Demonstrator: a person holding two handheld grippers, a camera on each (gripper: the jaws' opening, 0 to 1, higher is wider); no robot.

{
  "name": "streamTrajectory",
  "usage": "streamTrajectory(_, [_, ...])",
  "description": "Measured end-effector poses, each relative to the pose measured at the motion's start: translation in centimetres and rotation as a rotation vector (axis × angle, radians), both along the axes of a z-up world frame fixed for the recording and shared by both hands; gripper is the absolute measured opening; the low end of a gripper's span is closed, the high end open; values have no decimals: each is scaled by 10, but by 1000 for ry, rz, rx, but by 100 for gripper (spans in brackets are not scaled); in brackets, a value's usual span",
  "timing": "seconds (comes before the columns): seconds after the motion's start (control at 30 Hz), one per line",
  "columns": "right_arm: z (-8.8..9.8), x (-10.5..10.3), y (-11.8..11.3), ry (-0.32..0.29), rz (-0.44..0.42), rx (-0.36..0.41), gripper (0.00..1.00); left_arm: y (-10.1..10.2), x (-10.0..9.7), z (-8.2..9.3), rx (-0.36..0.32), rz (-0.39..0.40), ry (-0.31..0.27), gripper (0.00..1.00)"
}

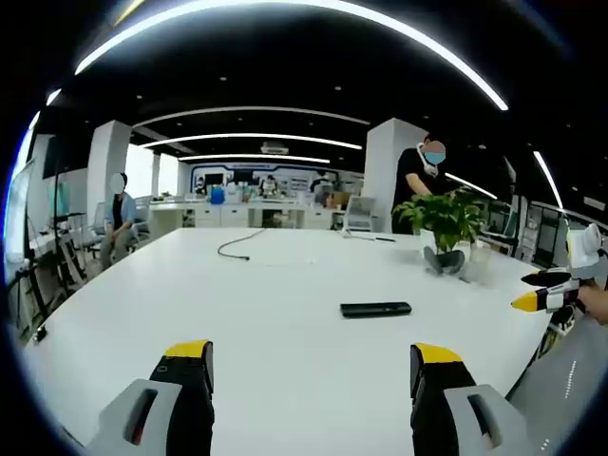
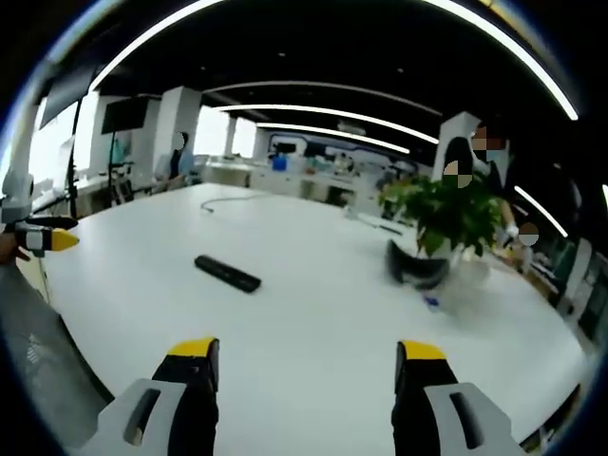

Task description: Press the specified remote control buttons in sequence, fully releasing each button before pressing the next.

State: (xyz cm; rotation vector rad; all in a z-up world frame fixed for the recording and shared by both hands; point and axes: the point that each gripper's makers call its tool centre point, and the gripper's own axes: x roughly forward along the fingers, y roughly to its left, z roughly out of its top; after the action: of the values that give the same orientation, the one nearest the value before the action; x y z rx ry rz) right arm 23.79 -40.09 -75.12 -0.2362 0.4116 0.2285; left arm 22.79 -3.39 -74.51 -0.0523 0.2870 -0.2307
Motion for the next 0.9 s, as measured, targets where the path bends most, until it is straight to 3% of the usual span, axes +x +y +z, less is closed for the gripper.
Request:
streamTrajectory(0.8, [1, -2, 3, 0, 12, 16, 72, -2, -1, -4, 12, -14, 21, 87])
streamTrajectory(0.9, [10, -1, 6, -43, 26, 45, 72, -1, 0, -4, 7, -10, 21, 87])
